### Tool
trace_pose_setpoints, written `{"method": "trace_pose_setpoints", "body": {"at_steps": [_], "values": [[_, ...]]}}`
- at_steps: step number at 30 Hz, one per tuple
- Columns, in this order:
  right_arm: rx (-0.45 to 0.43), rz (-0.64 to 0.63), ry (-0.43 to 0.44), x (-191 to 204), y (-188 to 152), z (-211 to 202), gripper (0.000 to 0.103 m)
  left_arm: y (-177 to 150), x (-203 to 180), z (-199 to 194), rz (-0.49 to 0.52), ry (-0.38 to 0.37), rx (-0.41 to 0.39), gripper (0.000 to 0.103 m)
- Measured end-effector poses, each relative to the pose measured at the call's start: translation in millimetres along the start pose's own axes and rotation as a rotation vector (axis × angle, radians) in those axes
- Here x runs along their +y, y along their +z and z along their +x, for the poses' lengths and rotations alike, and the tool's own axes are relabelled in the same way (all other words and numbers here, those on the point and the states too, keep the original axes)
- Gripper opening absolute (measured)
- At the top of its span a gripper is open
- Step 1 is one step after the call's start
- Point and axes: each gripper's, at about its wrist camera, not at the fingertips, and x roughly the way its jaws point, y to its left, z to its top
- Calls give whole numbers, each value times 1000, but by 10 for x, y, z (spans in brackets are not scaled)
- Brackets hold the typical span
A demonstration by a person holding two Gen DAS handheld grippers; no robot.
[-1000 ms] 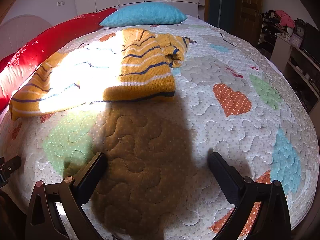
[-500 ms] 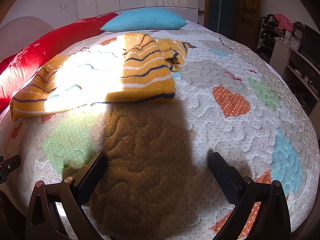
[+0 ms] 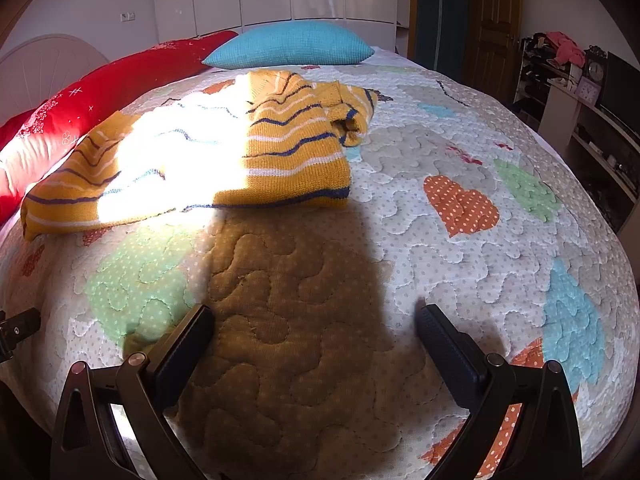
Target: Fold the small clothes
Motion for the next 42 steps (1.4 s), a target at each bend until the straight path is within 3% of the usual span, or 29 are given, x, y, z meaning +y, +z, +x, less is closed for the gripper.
{"method": "trace_pose_setpoints", "body": {"at_steps": [31, 36, 38, 42], "values": [[1, -8, 2, 11, -12, 3, 103, -8, 0, -3, 3, -1, -3, 103], [49, -45, 31, -22, 83, 47, 103, 21, -10, -43, 17, 3, 10, 103], [91, -47, 58, -58, 140, 47, 103, 56, 20, -98, 11, -35, 34, 103], [120, 9, 158, -193, 256, -7, 103, 126, 197, -278, -57, -148, -6, 103]]}}
